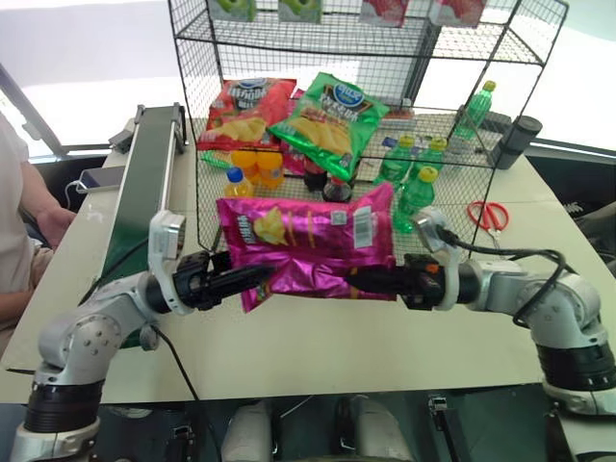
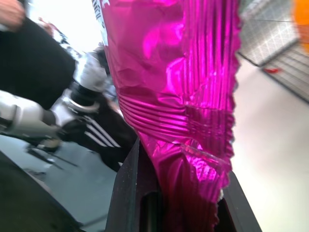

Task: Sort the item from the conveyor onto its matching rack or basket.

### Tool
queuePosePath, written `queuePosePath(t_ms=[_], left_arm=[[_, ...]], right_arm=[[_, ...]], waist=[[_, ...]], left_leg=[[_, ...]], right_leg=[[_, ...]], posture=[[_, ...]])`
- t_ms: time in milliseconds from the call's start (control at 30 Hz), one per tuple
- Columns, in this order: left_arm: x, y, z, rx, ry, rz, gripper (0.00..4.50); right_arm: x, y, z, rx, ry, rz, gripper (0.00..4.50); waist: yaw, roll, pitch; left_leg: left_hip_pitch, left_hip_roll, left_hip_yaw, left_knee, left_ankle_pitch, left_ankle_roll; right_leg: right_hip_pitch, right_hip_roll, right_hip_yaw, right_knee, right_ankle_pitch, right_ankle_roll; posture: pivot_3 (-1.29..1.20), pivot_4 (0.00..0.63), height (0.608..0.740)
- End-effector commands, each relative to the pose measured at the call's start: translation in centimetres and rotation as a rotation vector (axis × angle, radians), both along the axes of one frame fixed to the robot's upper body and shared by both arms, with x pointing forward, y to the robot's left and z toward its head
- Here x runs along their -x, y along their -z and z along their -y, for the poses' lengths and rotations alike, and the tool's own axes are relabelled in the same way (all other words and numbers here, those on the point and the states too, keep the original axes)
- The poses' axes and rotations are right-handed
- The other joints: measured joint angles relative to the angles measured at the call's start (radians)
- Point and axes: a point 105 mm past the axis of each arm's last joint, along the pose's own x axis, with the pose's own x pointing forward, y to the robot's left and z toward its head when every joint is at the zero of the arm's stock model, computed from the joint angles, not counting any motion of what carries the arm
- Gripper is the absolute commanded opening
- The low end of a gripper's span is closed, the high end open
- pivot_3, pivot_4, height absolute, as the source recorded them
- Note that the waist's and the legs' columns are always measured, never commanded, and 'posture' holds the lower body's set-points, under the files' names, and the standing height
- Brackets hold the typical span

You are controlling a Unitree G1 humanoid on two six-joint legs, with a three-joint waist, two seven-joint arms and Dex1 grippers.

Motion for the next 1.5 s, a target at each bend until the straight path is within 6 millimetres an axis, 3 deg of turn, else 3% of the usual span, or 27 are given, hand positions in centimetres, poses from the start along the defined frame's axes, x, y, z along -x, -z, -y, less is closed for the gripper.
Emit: queuePosePath(t_ms=[33,233,333,500,633,767,967,1133,1367,1500], left_arm=[[0.0,-0.1,-0.7,-0.034,-0.024,0.049,4.50],[-1.7,0.6,-1.1,-0.079,-0.177,0.152,4.50],[-2.6,0.3,-0.3,-0.034,-0.233,0.182,4.50],[-3.9,-1.3,1.3,0.015,-0.288,0.293,4.50],[-4.2,-2.4,2.4,0.071,-0.273,0.324,4.50],[-4.3,-2.5,3.1,0.078,-0.266,0.335,4.50],[-4.2,-2.2,3.3,0.066,-0.283,0.341,4.50],[-4.1,-1.9,3.5,0.053,-0.293,0.347,4.50],[-3.9,-1.7,3.8,0.042,-0.303,0.358,4.50],[-3.9,-1.6,3.7,0.037,-0.314,0.361,4.50]], right_arm=[[0.0,-1.4,1.7,0.042,0.054,0.146,0.09],[0.7,-5.0,5.8,-0.012,0.240,0.318,0.09],[0.6,-7.5,7.6,-0.005,0.414,0.523,0.09],[-0.1,-11.0,8.4,0.060,0.560,0.816,0.09],[-1.9,-13.4,9.5,0.176,0.715,1.106,0.09],[-3.7,-12.0,10.3,0.501,0.709,1.342,0.09],[-6.6,-11.7,11.7,0.905,0.716,1.634,0.09],[-8.7,-12.6,12.7,1.099,0.787,1.768,0.09],[-11.5,-12.4,12.9,1.196,0.835,1.765,0.09],[-12.4,-13.5,13.8,1.227,0.911,1.730,0.09]], waist=[[0.000,0.000,0.000],[0.003,0.000,0.000],[0.003,0.000,0.000],[0.000,0.000,0.000],[-0.001,0.000,0.000],[0.001,0.000,0.000],[-0.002,0.001,0.001],[-0.005,0.001,0.001],[-0.006,0.001,0.001],[-0.006,0.001,0.001]], left_leg=[[0.000,0.000,0.000,0.000,0.000,0.000],[0.000,0.000,0.000,0.000,0.000,0.000],[0.000,0.000,0.000,0.000,0.000,0.000],[0.000,0.000,0.000,0.000,0.000,0.000],[0.000,0.000,0.001,0.000,0.000,0.000],[0.000,-0.001,0.001,0.000,0.000,0.000],[0.001,-0.002,0.002,0.000,0.004,-0.007],[0.001,-0.001,0.002,0.000,0.005,-0.009],[0.001,0.000,0.002,0.000,0.006,-0.009],[0.001,0.000,0.002,0.000,0.006,-0.010]], right_leg=[[0.000,0.000,0.000,0.000,0.000,0.000],[0.000,0.000,0.000,-0.001,0.000,0.000],[0.000,-0.001,0.000,-0.001,0.000,0.000],[0.000,0.000,0.000,-0.001,0.000,0.000],[0.000,0.000,0.000,0.000,0.000,0.000],[0.000,0.000,0.000,0.000,0.000,0.001],[0.000,-0.001,0.001,0.000,0.000,0.001],[0.000,0.000,0.001,0.000,0.000,0.001],[0.000,0.000,0.001,0.000,0.000,0.001],[0.000,0.000,0.001,0.000,0.000,0.001]], posture=[[0.00,0.150,0.740],[0.00,0.150,0.740],[0.00,0.150,0.740],[0.00,0.150,0.740],[0.00,0.150,0.740],[0.00,0.150,0.740],[0.00,0.150,0.740],[0.00,0.150,0.740],[0.00,0.150,0.740],[0.00,0.150,0.740]])
